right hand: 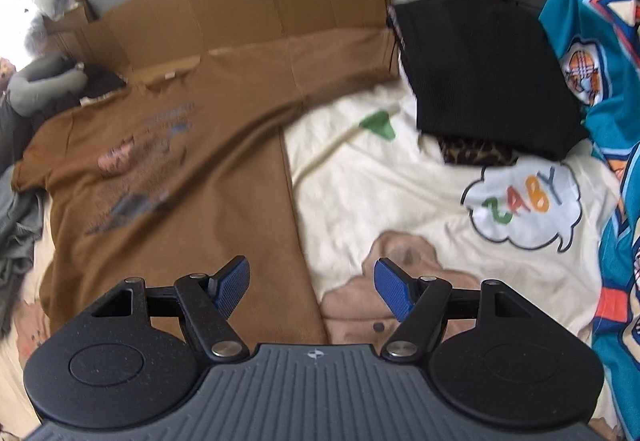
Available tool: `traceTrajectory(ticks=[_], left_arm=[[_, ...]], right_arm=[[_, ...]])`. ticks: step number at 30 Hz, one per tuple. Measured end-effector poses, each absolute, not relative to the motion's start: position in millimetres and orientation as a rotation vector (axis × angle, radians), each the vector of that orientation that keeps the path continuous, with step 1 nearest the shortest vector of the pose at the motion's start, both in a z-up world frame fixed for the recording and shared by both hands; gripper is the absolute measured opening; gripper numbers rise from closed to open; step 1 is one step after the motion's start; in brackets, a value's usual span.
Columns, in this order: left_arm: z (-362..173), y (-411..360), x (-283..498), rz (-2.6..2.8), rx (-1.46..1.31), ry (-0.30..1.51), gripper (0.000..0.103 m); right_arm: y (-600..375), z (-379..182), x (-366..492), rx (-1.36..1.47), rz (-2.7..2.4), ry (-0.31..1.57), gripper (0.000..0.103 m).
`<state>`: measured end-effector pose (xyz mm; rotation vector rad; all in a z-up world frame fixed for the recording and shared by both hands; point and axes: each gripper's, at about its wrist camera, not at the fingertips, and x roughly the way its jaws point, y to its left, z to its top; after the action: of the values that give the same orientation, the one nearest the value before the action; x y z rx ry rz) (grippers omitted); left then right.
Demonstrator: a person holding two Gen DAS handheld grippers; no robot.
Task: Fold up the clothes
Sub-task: 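Lower both tools to the brown shirt's hem edge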
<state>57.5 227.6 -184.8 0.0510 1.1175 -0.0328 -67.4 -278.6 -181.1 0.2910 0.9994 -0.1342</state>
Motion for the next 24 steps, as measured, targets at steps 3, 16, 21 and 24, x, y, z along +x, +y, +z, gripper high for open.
traceTrajectory(ticks=[3,16,21,24], left_arm=[[-206.4,226.4,61.3,-0.049,0.059,1.142,0.062],[-278.0,227.6,78.2,-0.076,-0.006,1.237,0.062],[-288.4,216.3,81.0,-0.119,0.020,1.239,0.062],[-294.7,205.7,83.5,-0.127,0.082,1.237,0.062]], right_arm=[[-273.3,-194.7,-67.1,0.262,-0.122,1.048,0.075],[-250.8,-265.6,-44.7,0.210,-0.116,1.221,0.075],[-244.0,-290.9,-40.2,0.202,-0.110,1.284,0.074],[-243.1,-298.7,-40.5,0.191,-0.107,1.306,0.064]])
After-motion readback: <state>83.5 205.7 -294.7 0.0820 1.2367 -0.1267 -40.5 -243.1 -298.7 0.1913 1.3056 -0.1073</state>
